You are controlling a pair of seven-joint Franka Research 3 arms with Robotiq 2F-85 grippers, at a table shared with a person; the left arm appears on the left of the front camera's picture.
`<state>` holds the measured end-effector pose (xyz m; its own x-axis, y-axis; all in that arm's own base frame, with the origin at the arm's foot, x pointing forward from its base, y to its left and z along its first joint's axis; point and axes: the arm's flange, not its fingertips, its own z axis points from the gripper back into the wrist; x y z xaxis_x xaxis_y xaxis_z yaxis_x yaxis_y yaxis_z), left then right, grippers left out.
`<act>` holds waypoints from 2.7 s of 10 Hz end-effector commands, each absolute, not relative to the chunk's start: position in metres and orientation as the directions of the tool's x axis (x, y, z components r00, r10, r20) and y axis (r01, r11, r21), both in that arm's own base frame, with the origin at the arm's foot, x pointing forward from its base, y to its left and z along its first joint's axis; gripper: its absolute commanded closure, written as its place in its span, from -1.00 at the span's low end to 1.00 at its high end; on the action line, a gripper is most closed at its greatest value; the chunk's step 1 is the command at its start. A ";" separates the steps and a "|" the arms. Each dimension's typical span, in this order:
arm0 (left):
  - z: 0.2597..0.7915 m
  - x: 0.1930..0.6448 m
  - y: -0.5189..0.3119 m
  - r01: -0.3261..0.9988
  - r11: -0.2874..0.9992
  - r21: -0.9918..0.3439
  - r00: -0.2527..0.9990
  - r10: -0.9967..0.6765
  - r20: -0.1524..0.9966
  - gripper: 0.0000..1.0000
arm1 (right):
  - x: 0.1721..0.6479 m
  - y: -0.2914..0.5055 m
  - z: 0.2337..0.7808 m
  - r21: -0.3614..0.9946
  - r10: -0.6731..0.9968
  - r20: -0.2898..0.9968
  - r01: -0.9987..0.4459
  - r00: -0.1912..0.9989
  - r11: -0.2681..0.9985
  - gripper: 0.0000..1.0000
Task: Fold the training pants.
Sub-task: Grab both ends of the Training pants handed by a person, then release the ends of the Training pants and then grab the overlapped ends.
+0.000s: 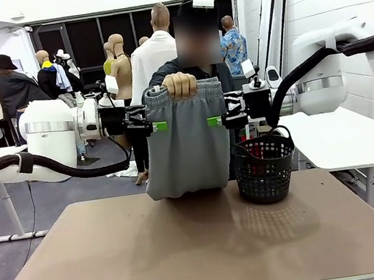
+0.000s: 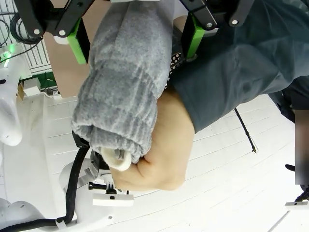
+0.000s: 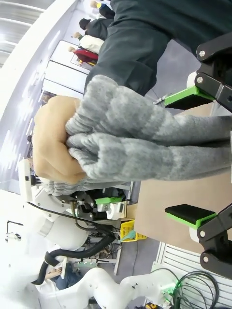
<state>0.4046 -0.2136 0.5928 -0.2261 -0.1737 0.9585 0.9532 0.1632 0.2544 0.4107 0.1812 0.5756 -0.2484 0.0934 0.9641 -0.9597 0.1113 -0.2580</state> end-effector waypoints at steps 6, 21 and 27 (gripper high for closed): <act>0.589 0.418 -0.230 0.947 0.178 0.269 -0.249 -0.127 0.960 -0.20 | 0.436 0.188 0.572 -0.215 0.045 0.976 -0.973 -0.212 0.084 -0.52; 0.574 0.429 -0.220 0.962 0.200 0.187 -0.159 -0.149 0.976 1.00 | 0.436 0.187 0.563 -0.108 0.073 0.992 -0.992 -0.104 0.062 1.00; 0.574 0.429 -0.220 0.962 0.200 0.187 -0.159 -0.149 0.976 1.00 | 0.436 0.187 0.563 -0.108 0.073 0.992 -0.992 -0.104 0.062 1.00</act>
<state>0.4300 -0.2209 0.5716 -0.1648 -0.1628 0.9728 0.9624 0.1892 0.1947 0.4370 0.1868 0.5610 -0.0932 0.0780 0.9926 -0.9933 0.0613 -0.0981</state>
